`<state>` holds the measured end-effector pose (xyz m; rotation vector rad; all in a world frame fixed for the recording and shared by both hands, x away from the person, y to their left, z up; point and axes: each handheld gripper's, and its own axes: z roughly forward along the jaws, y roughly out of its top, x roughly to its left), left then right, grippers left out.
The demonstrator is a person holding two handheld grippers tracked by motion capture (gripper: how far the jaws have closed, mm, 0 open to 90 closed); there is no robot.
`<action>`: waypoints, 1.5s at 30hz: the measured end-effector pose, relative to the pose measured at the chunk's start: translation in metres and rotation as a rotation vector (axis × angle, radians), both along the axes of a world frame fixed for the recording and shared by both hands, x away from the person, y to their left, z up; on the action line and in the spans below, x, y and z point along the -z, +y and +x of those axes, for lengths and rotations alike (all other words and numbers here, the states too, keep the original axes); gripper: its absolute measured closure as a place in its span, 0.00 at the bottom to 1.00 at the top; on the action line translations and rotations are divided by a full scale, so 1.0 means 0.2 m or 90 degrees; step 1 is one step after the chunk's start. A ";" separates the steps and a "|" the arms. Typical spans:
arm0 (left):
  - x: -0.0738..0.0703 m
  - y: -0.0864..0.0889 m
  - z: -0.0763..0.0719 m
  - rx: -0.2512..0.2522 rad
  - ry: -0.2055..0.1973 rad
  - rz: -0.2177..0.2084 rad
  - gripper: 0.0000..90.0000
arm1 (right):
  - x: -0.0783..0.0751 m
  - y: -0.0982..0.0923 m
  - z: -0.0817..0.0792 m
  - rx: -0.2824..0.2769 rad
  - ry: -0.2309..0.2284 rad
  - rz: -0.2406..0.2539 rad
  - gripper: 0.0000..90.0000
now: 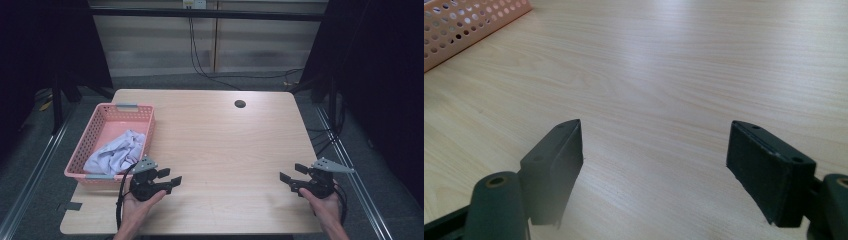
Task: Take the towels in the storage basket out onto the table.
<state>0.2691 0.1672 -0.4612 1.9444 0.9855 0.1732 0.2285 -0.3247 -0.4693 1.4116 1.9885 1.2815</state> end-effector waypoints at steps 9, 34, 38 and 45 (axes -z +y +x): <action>-0.02 0.00 0.00 0.029 -0.010 -0.017 0.46 | 0.00 0.01 0.00 -0.018 0.009 0.000 0.23; -0.34 0.38 0.11 -0.007 -0.016 0.009 0.20 | 0.00 0.04 0.00 -0.035 0.014 -0.015 0.22; -0.38 0.44 0.14 -0.022 -0.013 0.023 0.19 | 0.01 0.05 0.01 -0.037 0.020 -0.020 0.22; -0.42 0.58 0.25 -0.056 0.006 0.052 0.19 | 0.01 0.06 0.01 -0.040 0.027 -0.023 0.22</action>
